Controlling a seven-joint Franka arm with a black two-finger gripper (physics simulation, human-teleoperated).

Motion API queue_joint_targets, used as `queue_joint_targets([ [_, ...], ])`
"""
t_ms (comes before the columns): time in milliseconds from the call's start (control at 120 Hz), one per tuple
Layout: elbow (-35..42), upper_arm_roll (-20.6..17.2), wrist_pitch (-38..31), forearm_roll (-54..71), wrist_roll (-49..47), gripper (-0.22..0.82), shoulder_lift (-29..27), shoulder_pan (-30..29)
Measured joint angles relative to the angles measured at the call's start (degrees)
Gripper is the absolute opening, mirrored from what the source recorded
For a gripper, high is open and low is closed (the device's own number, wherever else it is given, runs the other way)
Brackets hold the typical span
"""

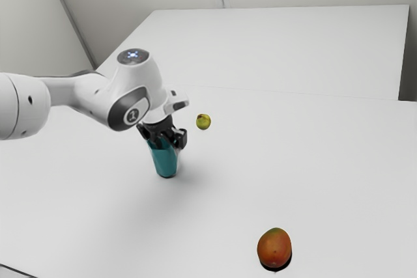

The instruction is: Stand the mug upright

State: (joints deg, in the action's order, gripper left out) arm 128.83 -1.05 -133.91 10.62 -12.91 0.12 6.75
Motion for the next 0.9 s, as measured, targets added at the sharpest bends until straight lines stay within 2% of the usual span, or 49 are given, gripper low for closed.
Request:
queue_joint_targets([
  [125, -0.7, 0.0, 1.0, -0.5, -0.4, 0.39, -2.0, 0.1],
  [208, -5.5, 0.2, 3.5, -1.4, -0.3, 0.46, -0.6, 0.4],
  [275, -11.9, 6.9, 7.1, -4.9, 0.9, 0.50, 2.1, 6.9],
  [308, -14.0, 9.0, 8.9, -6.4, 1.7, 0.51, 2.2, 8.9],
  [442, -19.4, 11.9, 16.7, -9.9, 6.4, 0.56, -2.3, 11.0],
  [550, -23.0, 12.1, 22.7, -11.1, 10.8, 0.58, -4.0, 7.7],
  [750, -34.2, 11.9, 33.5, -11.7, 18.2, 0.59, -3.6, 0.0],
  [900, -36.1, 8.8, 38.6, -11.8, 22.3, 0.60, -3.4, -2.2],
])
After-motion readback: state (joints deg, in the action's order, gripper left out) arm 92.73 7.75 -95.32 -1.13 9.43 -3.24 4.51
